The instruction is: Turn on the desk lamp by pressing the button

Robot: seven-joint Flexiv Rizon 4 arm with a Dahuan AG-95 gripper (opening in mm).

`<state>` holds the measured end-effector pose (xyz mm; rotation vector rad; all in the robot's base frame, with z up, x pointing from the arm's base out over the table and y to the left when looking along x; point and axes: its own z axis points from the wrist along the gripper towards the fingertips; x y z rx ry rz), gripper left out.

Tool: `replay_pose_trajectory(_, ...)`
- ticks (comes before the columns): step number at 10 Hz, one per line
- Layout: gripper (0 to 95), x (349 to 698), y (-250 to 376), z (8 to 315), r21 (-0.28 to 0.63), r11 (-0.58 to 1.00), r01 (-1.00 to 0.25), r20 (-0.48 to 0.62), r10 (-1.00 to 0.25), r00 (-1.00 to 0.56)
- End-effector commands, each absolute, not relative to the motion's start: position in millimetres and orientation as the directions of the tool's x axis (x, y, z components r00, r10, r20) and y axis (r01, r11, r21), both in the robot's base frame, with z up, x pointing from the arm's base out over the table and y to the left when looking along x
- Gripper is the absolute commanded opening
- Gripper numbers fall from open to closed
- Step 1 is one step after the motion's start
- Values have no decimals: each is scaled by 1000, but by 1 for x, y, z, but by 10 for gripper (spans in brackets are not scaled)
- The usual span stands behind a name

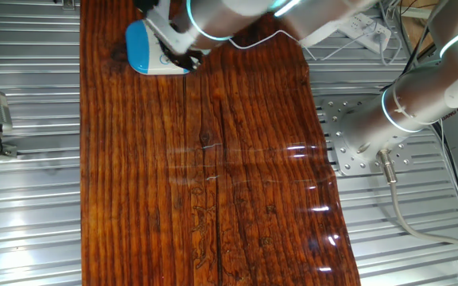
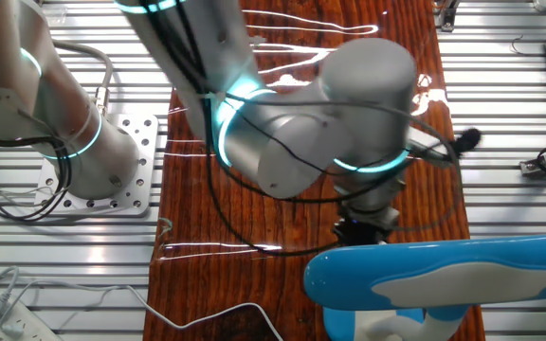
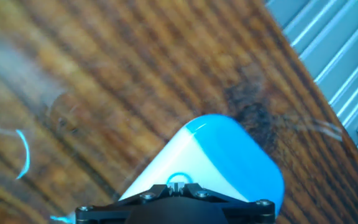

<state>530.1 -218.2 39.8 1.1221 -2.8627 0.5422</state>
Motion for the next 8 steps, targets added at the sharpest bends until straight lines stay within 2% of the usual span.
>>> replay_pose_trajectory(1, 0, 524, -220, 11, -190, 744, -641, 254, -594, -764)
replay_pose_trajectory(2, 0, 524, -220, 10, -203, 728, -655, 255, -606, -753)
replay_pose_trajectory(3, 0, 525, -221, 9, -258, 656, -710, 268, -657, -705)
replay_pose_trajectory(4, 0, 525, -221, 8, -188, 738, -648, 252, -602, -758)
replay_pose_trajectory(6, 0, 528, -219, 19, -163, 718, -676, 292, -620, -729)
replay_pose_trajectory(7, 0, 529, -212, 35, 38, 988, -148, 527, -146, -837)
replay_pose_trajectory(8, 0, 538, -199, 66, 83, 991, -108, 616, -136, -776)
